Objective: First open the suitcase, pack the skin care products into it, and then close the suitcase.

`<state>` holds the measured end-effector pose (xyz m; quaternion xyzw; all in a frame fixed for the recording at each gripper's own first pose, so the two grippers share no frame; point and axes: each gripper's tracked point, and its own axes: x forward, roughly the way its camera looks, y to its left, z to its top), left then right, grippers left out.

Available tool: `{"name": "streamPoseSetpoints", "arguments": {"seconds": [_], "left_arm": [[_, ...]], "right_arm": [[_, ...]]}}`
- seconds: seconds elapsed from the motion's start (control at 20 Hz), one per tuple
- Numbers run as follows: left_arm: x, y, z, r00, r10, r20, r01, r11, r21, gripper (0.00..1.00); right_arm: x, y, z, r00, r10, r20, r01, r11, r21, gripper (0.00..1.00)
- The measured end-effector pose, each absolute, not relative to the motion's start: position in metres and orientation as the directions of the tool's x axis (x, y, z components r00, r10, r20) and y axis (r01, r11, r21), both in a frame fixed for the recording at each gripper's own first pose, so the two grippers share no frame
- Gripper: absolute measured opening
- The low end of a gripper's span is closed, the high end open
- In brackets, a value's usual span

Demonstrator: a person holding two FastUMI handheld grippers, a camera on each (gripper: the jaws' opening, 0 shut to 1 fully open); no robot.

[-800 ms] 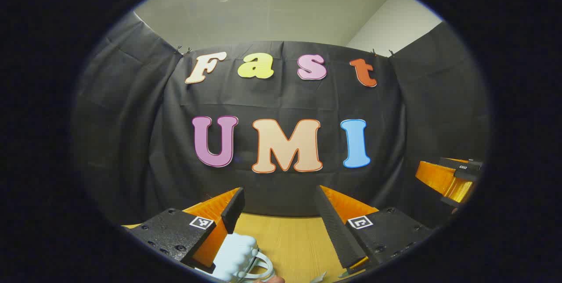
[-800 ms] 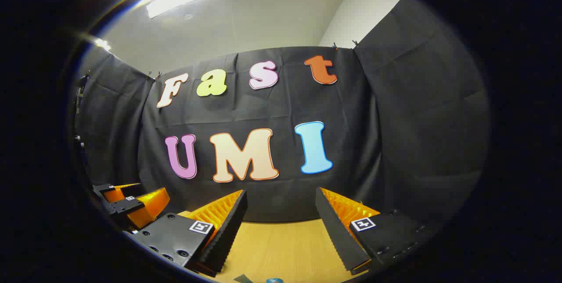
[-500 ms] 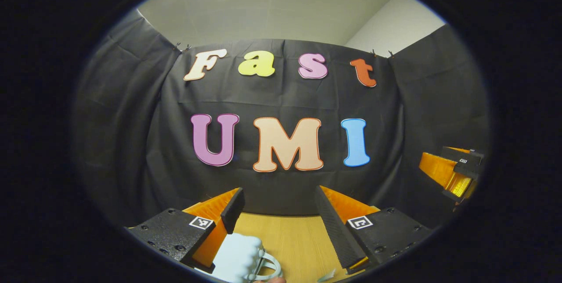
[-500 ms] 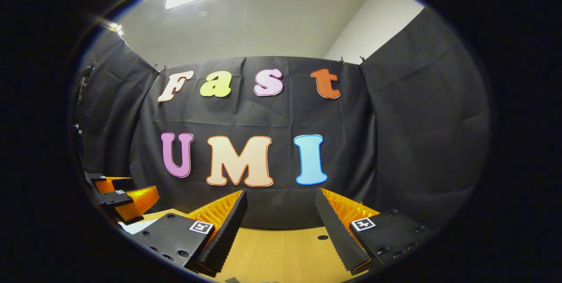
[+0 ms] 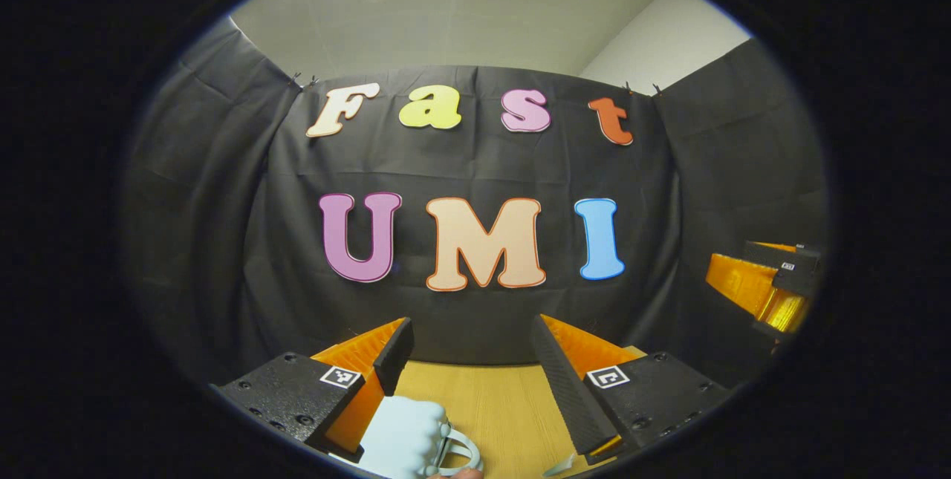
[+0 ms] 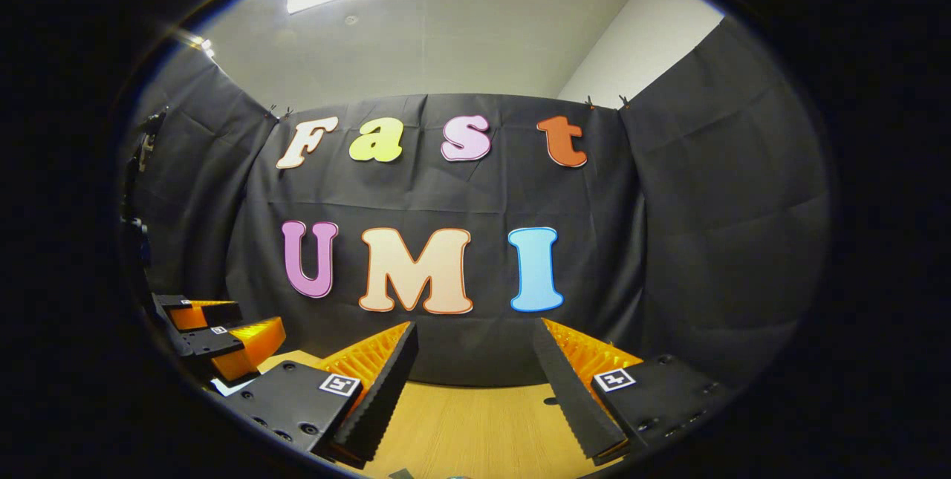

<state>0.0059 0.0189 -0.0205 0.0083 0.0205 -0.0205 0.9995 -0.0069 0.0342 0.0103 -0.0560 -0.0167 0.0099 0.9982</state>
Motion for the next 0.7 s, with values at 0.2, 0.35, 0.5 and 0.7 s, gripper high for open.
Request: {"name": "streamPoseSetpoints", "arguments": {"seconds": [0.2,0.35,0.5,0.7], "left_arm": [[0.004,0.016,-0.070,0.984,-0.049,-0.173,0.056,0.998,0.034,0.94],[0.003,0.014,-0.114,0.956,-0.050,-0.288,0.063,0.997,0.034,0.95],[0.000,0.015,-0.156,0.914,-0.039,-0.403,0.061,0.997,0.040,0.95],[-0.004,0.007,-0.209,0.842,-0.059,-0.537,0.080,0.997,0.015,0.95]], "right_arm": [[-0.008,0.028,-0.002,1.000,0.021,-0.001,-0.021,0.993,-0.116,0.96],[-0.010,0.020,-0.016,0.999,0.009,-0.041,-0.014,0.992,-0.127,0.98],[-0.011,0.011,-0.030,0.997,-0.009,-0.083,-0.003,0.990,-0.143,0.98],[-0.016,-0.001,-0.044,0.991,-0.034,-0.129,0.014,0.988,-0.155,0.98]]}}
